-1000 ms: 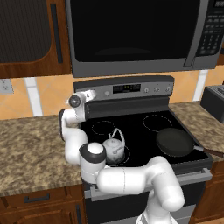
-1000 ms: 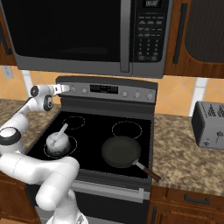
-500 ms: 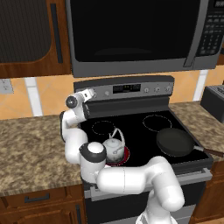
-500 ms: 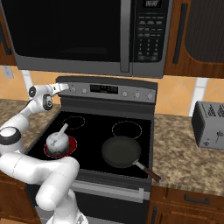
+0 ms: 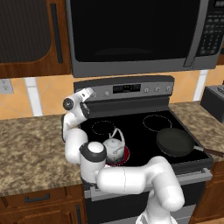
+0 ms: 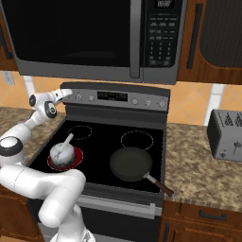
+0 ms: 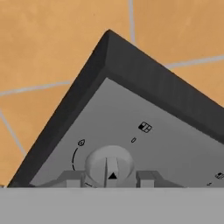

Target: Pick the kettle from the counter and place it on a stove burner. Then turn the burner on.

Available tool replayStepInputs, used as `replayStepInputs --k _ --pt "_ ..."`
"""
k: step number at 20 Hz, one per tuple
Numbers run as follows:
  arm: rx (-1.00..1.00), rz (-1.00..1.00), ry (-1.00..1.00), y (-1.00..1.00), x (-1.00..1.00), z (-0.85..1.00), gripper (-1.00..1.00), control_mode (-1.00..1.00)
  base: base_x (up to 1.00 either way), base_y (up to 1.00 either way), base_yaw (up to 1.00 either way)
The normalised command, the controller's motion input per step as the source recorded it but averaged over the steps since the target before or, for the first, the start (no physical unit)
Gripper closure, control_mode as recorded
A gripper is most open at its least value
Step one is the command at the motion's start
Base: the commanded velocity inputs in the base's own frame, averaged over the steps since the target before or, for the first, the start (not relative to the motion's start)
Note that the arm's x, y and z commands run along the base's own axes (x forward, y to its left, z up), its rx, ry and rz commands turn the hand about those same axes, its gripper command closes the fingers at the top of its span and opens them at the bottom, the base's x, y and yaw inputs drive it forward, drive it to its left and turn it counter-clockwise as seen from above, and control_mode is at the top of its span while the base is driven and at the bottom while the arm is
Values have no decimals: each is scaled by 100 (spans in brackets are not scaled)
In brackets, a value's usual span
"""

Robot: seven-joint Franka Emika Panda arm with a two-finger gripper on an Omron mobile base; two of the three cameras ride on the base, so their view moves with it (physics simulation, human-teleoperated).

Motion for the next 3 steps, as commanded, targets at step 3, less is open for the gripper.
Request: replayStepInputs --k 3 --pt "-13 -2 0 0 0 0 100 -100 0 0 0"
